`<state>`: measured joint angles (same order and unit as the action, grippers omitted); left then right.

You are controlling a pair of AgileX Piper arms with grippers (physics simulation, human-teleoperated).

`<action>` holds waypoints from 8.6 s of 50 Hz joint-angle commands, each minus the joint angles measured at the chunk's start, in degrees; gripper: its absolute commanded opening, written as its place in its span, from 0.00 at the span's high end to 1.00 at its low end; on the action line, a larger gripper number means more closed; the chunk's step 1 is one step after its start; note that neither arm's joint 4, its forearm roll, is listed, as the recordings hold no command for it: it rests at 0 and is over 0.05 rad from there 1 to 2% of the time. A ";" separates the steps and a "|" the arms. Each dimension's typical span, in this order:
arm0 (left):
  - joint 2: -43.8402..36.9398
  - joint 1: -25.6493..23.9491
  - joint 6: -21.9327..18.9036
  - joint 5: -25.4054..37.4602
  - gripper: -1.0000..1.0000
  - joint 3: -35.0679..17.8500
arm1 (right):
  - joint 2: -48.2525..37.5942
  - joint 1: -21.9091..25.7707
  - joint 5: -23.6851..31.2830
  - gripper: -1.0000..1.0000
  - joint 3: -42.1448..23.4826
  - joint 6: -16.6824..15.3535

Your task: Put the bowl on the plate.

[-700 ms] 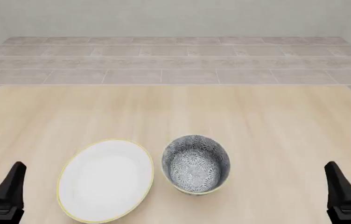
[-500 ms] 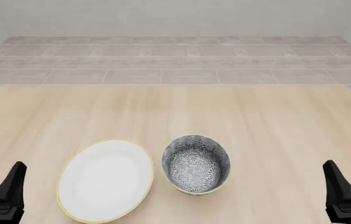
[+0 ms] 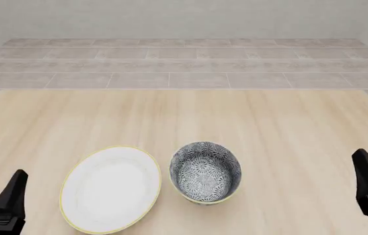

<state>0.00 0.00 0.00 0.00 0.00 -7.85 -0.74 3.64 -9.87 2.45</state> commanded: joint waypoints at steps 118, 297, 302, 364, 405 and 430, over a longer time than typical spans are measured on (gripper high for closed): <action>0.00 0.00 0.00 0.00 0.00 0.00 | -66.84 23.68 -9.89 0.00 -23.82 13.84; 0.00 0.00 0.00 0.00 0.00 0.00 | -78.44 27.31 -19.93 1.00 -19.96 18.09; 0.00 0.00 0.00 0.00 0.00 0.00 | -76.47 27.53 -18.90 1.00 -20.15 18.70; 0.00 0.00 0.00 0.00 0.00 0.00 | -68.98 31.75 -10.30 1.00 -32.92 18.31; 0.00 0.00 0.00 0.00 0.00 0.00 | -75.61 38.82 -15.24 1.00 -35.71 22.25; 0.00 0.00 0.00 0.00 0.00 0.00 | -82.21 42.30 -19.55 1.00 -37.82 24.91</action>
<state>0.00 0.00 0.00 0.00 0.00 -87.86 40.16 -14.54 -46.31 26.16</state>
